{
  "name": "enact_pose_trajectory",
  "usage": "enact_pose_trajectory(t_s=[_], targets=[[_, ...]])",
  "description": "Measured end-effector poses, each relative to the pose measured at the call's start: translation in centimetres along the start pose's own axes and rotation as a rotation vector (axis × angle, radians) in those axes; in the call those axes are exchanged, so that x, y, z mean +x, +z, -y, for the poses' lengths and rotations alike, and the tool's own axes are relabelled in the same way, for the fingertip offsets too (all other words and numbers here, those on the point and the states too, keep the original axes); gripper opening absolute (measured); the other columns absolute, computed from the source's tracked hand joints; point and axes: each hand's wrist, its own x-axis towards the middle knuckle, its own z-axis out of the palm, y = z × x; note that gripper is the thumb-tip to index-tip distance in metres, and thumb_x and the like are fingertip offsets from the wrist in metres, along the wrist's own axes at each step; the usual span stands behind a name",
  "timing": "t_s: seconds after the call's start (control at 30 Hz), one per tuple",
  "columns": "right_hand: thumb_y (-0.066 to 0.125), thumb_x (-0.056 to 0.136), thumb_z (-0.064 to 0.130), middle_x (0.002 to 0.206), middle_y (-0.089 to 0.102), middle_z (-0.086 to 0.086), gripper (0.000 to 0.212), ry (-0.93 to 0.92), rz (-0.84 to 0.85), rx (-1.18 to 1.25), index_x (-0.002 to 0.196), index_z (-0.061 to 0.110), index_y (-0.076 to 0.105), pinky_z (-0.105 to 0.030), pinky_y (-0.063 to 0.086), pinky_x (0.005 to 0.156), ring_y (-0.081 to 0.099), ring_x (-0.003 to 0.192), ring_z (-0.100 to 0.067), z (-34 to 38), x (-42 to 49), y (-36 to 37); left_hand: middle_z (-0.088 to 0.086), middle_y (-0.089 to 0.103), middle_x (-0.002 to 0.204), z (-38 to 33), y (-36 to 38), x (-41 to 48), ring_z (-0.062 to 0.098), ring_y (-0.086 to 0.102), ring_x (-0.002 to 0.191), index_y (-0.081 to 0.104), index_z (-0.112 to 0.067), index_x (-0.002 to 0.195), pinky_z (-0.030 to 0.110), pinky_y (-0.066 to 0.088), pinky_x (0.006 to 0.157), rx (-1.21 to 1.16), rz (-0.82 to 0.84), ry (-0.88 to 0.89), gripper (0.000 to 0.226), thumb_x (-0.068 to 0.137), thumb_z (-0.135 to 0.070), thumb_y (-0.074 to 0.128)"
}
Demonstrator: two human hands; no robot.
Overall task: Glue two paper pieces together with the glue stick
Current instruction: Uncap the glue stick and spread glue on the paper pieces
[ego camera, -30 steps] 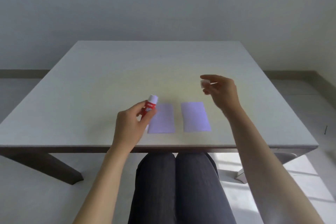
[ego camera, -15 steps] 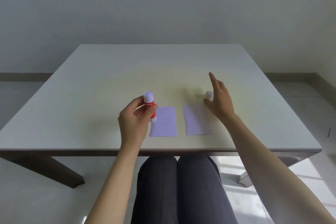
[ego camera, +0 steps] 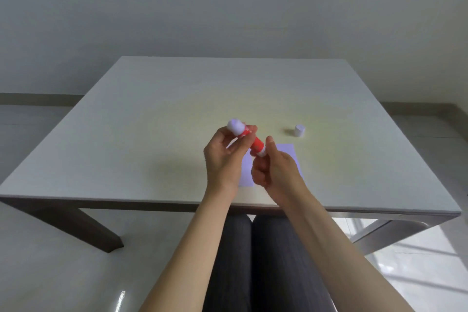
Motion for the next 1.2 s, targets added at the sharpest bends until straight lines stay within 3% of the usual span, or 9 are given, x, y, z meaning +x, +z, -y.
enact_pose_trajectory(t_s=[0.07,0.13,0.3,0.5,0.57,0.67,0.73,0.93,1.2], targets=[[0.038,0.094,0.05,0.043,0.03,0.004,0.056,0.236,0.02,0.108,0.052,0.014,0.045,-0.016,0.018,0.033,0.022,0.031,-0.009,0.4,-0.1,-0.2,-0.003,0.076,0.087,-0.2,0.0,0.0,0.019,0.07,0.097,0.07,-0.025,0.08,0.03,0.053,0.085,0.069,0.161,0.044,0.013,0.074,-0.014,0.071],[0.038,0.093,0.054,0.04,0.035,0.004,0.058,0.248,0.05,0.08,0.053,0.013,0.045,-0.017,0.022,0.034,0.027,0.031,-0.011,0.7,-0.3,-0.6,-0.003,0.076,0.087,-0.3,-0.1,0.2,0.021,0.071,0.097,0.07,-0.024,0.083,0.037,0.053,0.088,0.056,0.169,0.031,0.012,0.075,-0.015,0.07],[0.052,0.093,0.015,0.06,0.057,0.0,0.014,-0.241,0.144,0.04,0.1,0.006,0.06,-0.024,0.046,0.05,0.055,0.052,-0.018,0.1,-1.2,-1.3,-0.006,0.075,0.084,-0.5,0.0,0.6,0.027,0.07,0.098,0.074,-0.028,0.075,0.043,0.054,0.088,0.008,0.069,0.039,0.006,0.071,-0.023,0.074],[0.042,0.091,0.054,0.044,0.029,0.005,0.056,0.217,0.072,0.104,0.053,0.015,0.055,-0.016,0.018,0.031,0.022,0.03,-0.007,0.5,-1.1,-1.2,-0.002,0.076,0.088,-0.1,-0.3,0.5,0.022,0.071,0.097,0.066,-0.013,0.094,0.034,0.056,0.086,-0.023,0.191,-0.024,0.014,0.08,-0.01,0.065],[0.043,0.091,0.052,0.049,0.039,0.002,0.054,0.104,0.082,0.002,0.058,0.016,0.064,-0.019,0.025,0.033,0.031,0.033,-0.009,0.2,-1.0,-1.4,-0.001,0.076,0.089,0.0,-0.6,0.5,0.022,0.071,0.097,0.065,-0.011,0.095,0.033,0.056,0.085,-0.037,0.175,-0.021,0.013,0.083,-0.009,0.064],[0.053,0.093,0.025,0.061,0.06,0.0,0.025,-0.246,0.098,-0.133,0.101,0.004,0.062,-0.021,0.043,0.047,0.057,0.05,-0.015,0.0,-1.3,-1.2,-0.001,0.076,0.089,0.0,-0.8,0.7,0.023,0.071,0.098,0.065,-0.011,0.094,0.036,0.056,0.086,-0.026,0.141,-0.014,0.01,0.084,-0.009,0.064],[0.052,0.094,0.021,0.056,0.057,0.003,0.022,-0.314,0.062,-0.221,0.092,0.001,0.058,-0.021,0.044,0.046,0.057,0.048,-0.015,0.1,-1.3,-1.1,-0.001,0.076,0.09,0.1,-0.9,0.7,0.023,0.071,0.099,0.066,-0.012,0.096,0.035,0.056,0.086,-0.038,0.149,-0.021,0.013,0.083,-0.013,0.065],[0.037,0.094,0.051,0.043,0.029,0.004,0.057,0.338,0.064,0.058,0.051,0.015,0.047,-0.015,0.022,0.031,0.022,0.028,-0.009,0.4,-0.7,-0.8,-0.002,0.076,0.095,1.0,-1.7,0.4,0.023,0.068,0.105,0.064,-0.017,0.1,0.033,0.054,0.088,-0.003,0.247,-0.026,0.018,0.083,-0.015,0.062],[0.034,0.092,0.039,0.033,0.021,0.007,0.054,0.537,0.106,0.146,0.042,0.02,0.03,-0.015,0.016,0.03,0.017,0.022,-0.008,-0.2,-0.6,-1.4,0.001,0.073,0.108,2.2,-2.4,0.3,0.022,0.063,0.114,0.061,-0.019,0.108,0.033,0.049,0.098,0.0,0.433,-0.06,0.021,0.089,-0.012,0.055]])
